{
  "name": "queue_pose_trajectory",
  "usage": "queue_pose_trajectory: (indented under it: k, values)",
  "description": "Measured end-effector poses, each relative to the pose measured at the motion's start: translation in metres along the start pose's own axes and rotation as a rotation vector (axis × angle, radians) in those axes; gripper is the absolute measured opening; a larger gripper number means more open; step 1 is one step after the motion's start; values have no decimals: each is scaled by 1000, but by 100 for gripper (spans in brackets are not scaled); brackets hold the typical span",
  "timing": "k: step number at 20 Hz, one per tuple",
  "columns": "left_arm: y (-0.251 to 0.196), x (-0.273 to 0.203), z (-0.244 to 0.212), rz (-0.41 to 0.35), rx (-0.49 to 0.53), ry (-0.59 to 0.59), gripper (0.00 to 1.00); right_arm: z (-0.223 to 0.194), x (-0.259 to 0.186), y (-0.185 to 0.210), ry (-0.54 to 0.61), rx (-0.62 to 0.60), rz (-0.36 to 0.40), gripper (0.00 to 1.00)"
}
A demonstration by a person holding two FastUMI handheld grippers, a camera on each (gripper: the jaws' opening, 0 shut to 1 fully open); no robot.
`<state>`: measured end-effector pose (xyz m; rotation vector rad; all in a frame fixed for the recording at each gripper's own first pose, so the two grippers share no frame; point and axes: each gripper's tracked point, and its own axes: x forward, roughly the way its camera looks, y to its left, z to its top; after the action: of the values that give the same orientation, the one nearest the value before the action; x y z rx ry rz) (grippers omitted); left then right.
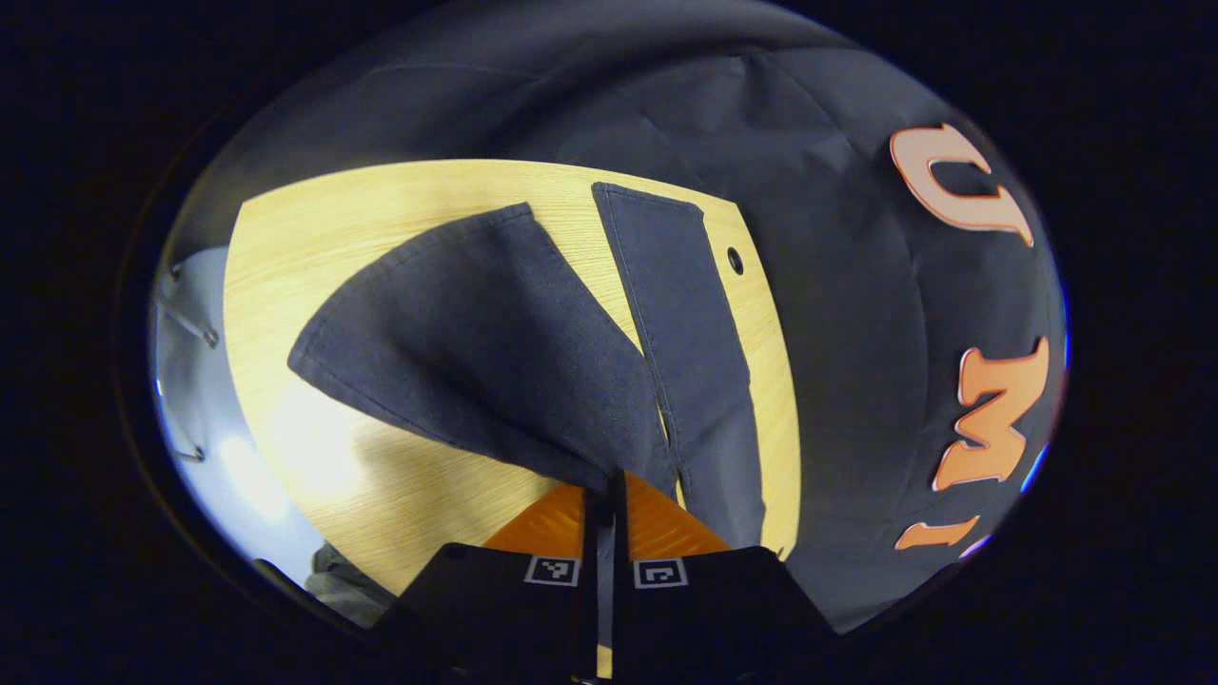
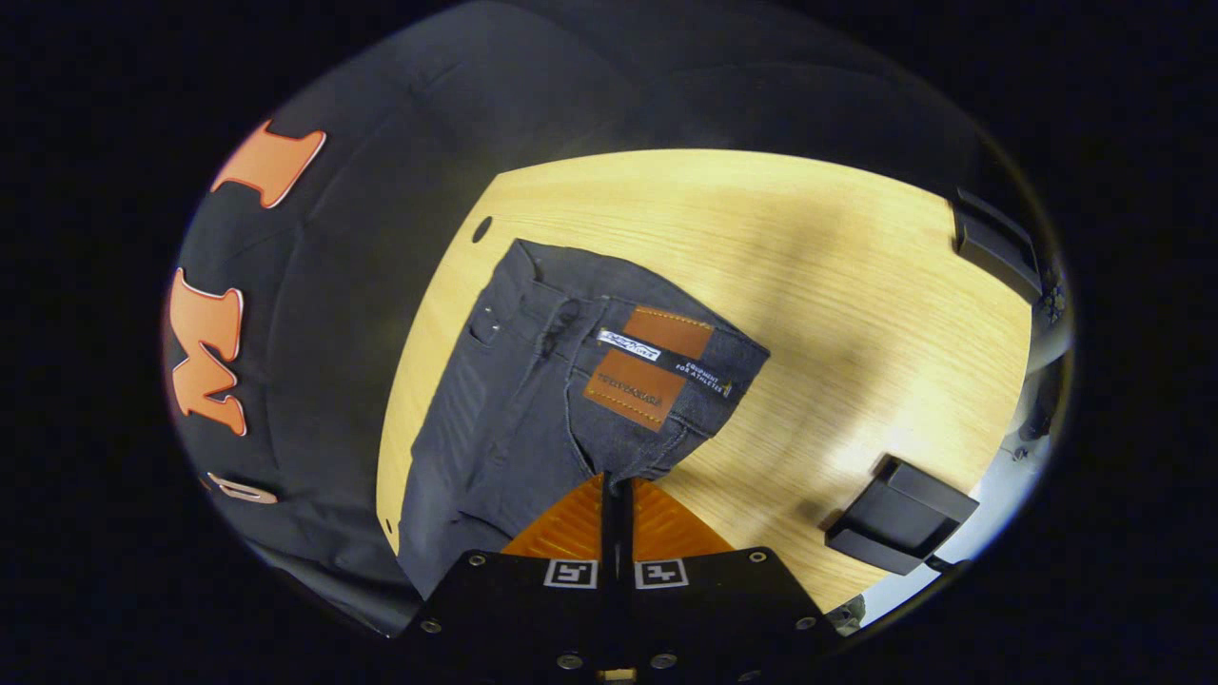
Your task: Grasp the waist and the cuffs of the jeans and fold them to make the two legs overlap; first hold the waist and fold one-third of the jeans toward the cuffs, then hold the cuffs and fold the remaining one-third in the same direction to finish folding.
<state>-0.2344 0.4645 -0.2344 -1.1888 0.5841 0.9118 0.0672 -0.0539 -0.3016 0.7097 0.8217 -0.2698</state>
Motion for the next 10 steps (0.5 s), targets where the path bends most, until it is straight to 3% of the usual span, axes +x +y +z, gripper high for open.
queue_pose_trajectory:
  k: [5,7,10]
  values:
    - [-26,-14,8,126,111,80,6,26,-19,63,-38,-21,93,0]
    - [-41,-18,22,143,173,79,4,36,-15,90,-44,-46,126,0]
    - [-71,-9,37,147,152,88,4,51,4,122,-40,-54,150,0]
